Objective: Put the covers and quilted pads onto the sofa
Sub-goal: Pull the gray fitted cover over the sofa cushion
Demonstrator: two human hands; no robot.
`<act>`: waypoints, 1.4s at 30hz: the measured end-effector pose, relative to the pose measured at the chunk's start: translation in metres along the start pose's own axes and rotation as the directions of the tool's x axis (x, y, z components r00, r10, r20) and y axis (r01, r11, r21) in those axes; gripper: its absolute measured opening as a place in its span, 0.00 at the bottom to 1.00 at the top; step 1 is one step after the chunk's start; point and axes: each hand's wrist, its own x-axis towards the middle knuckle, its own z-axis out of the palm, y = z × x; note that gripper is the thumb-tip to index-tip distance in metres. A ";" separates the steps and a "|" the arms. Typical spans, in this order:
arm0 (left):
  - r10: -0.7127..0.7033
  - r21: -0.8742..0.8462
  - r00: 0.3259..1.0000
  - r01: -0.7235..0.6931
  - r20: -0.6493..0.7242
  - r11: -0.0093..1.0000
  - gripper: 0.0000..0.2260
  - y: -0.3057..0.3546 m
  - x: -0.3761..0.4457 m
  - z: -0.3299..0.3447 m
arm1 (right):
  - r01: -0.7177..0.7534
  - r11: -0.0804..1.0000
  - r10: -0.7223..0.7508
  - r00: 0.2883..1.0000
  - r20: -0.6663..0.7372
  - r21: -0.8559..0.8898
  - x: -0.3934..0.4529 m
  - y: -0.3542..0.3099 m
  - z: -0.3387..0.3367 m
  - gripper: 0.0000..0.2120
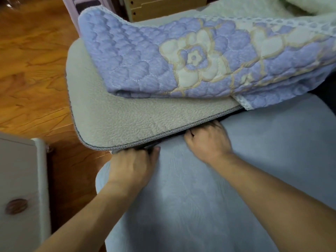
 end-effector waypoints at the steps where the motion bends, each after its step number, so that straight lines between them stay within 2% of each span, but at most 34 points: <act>1: 0.012 -0.035 1.000 -0.012 0.002 0.999 0.34 -0.002 0.010 0.006 | 0.011 1.000 -0.010 0.999 0.047 -0.019 0.005 0.001 0.001 0.22; 3: 0.066 -0.205 0.990 -0.040 0.122 0.978 0.34 -0.011 0.031 0.016 | 0.070 0.996 -0.060 0.982 0.181 -0.047 0.014 -0.002 -0.001 0.30; 5: 0.157 -0.472 0.949 -0.009 0.274 0.881 0.31 -0.017 0.046 0.016 | 0.078 0.997 -0.071 0.968 0.239 -0.017 0.024 0.001 0.001 0.33; 7: 0.199 -0.672 0.948 0.020 0.248 0.740 0.32 -0.017 0.057 0.006 | 0.064 0.998 -0.061 0.964 0.258 -0.001 0.029 0.001 0.002 0.31; 8: 0.188 -0.669 0.954 0.018 0.234 0.743 0.31 -0.013 0.055 0.003 | 0.090 0.996 -0.082 0.969 0.233 -0.026 0.026 0.002 0.001 0.29; 9: 0.171 -0.608 0.957 0.006 0.233 0.794 0.30 -0.009 0.049 0.002 | 0.141 0.988 -0.126 0.973 0.193 -0.066 0.021 0.005 0.001 0.28; 10: 0.141 -0.460 0.969 -0.032 0.205 0.887 0.31 -0.008 0.040 0.007 | 0.200 0.974 -0.181 0.971 0.158 -0.109 0.015 0.008 -0.001 0.28; 11: 0.115 -0.311 0.985 -0.069 0.130 0.948 0.33 -0.010 0.026 0.012 | 0.237 0.960 -0.217 0.966 0.139 -0.146 0.009 0.009 -0.003 0.30; 13: 0.149 -0.221 0.989 -0.149 -0.016 0.964 0.33 -0.015 0.008 0.020 | 0.253 0.951 -0.229 0.963 0.142 -0.180 0.001 0.008 -0.007 0.34; 14: 0.148 -0.257 0.987 -0.159 -0.063 0.953 0.30 -0.018 0.007 0.024 | 0.250 0.949 -0.225 0.964 0.141 -0.194 0.000 0.007 -0.006 0.35; 15: 0.130 -0.328 0.991 -0.131 -0.027 0.936 0.28 -0.021 0.013 0.025 | 0.245 0.945 -0.219 0.966 0.138 -0.215 0.003 0.006 -0.005 0.35; 17: 0.138 -0.407 0.980 -0.068 0.145 0.911 0.27 -0.022 0.030 0.017 | 0.230 0.945 -0.192 0.966 0.173 -0.234 0.007 0.002 -0.005 0.34; 19: 0.182 -0.536 0.956 -0.032 0.229 0.844 0.25 -0.019 0.047 0.013 | 0.207 0.955 -0.169 0.968 0.186 -0.211 0.010 0.002 -0.006 0.28; 21: 0.201 -0.687 0.970 -0.052 0.138 0.725 0.20 -0.021 0.062 0.014 | 0.217 0.954 -0.168 0.959 0.230 -0.206 0.012 0.005 -0.010 0.27; 22: 0.195 -0.699 0.977 -0.084 0.081 0.710 0.19 -0.025 0.068 0.019 | 0.234 0.952 -0.181 0.950 0.256 -0.196 0.013 0.005 -0.010 0.27; 23: 0.184 -0.686 0.982 -0.104 0.043 0.720 0.18 -0.029 0.072 0.025 | 0.225 0.962 -0.178 0.946 0.271 -0.153 0.016 0.005 -0.010 0.26; 26: 0.133 -0.691 0.990 -0.066 0.044 0.720 0.20 -0.026 0.079 0.030 | 0.042 0.998 -0.054 0.935 0.349 0.043 0.033 0.013 -0.010 0.26; 27: 0.099 -0.647 0.993 -0.033 0.067 0.762 0.20 -0.022 0.072 0.027 | 0.010 0.995 -0.044 0.938 0.344 0.102 0.039 0.013 -0.006 0.28; 29: -0.005 -0.412 0.997 0.037 0.079 0.910 0.19 -0.011 0.041 0.020 | 0.008 0.986 -0.055 0.959 0.279 0.166 0.047 0.013 0.000 0.32; 31: -0.139 -0.324 0.987 0.107 -0.078 0.940 0.20 -0.011 -0.007 0.023 | -0.016 0.984 -0.035 0.959 0.281 0.176 0.049 0.017 0.007 0.33; 33: -0.154 -0.379 0.963 0.061 -0.221 0.923 0.22 -0.019 -0.048 0.036 | -0.052 0.994 0.022 0.954 0.300 0.093 0.042 0.018 0.005 0.29; 34: -0.155 -0.416 0.967 0.058 -0.203 0.908 0.23 -0.025 -0.054 0.041 | -0.017 1.000 0.012 0.963 0.268 0.015 0.036 0.018 0.002 0.26; 36: -0.234 -0.543 0.971 0.176 -0.040 0.821 0.24 -0.038 -0.037 0.041 | 0.075 0.992 -0.065 0.992 0.105 -0.099 0.019 0.017 -0.001 0.21; 37: -0.282 -0.568 0.958 0.256 0.045 0.782 0.26 -0.042 -0.023 0.035 | 0.083 0.991 -0.080 0.996 0.033 -0.101 0.011 0.018 0.000 0.20; 39: -0.293 -0.599 0.937 0.346 0.188 0.722 0.29 -0.052 -0.002 0.025 | 0.041 0.999 -0.041 0.999 -0.002 0.003 0.001 0.021 0.001 0.21; 40: -0.270 -0.680 0.930 0.366 0.249 0.635 0.28 -0.060 0.004 0.025 | 0.025 1.000 -0.025 1.000 0.005 0.012 0.002 0.022 0.003 0.22; 41: -0.231 -0.792 0.924 0.381 0.305 0.478 0.25 -0.064 0.002 0.025 | 0.012 1.000 -0.012 1.000 0.025 -0.004 0.005 0.022 0.005 0.23; 42: -0.184 -0.875 0.908 0.414 0.377 0.250 0.22 -0.068 -0.006 0.026 | 0.008 0.999 -0.007 0.999 0.033 -0.031 0.008 0.021 0.007 0.25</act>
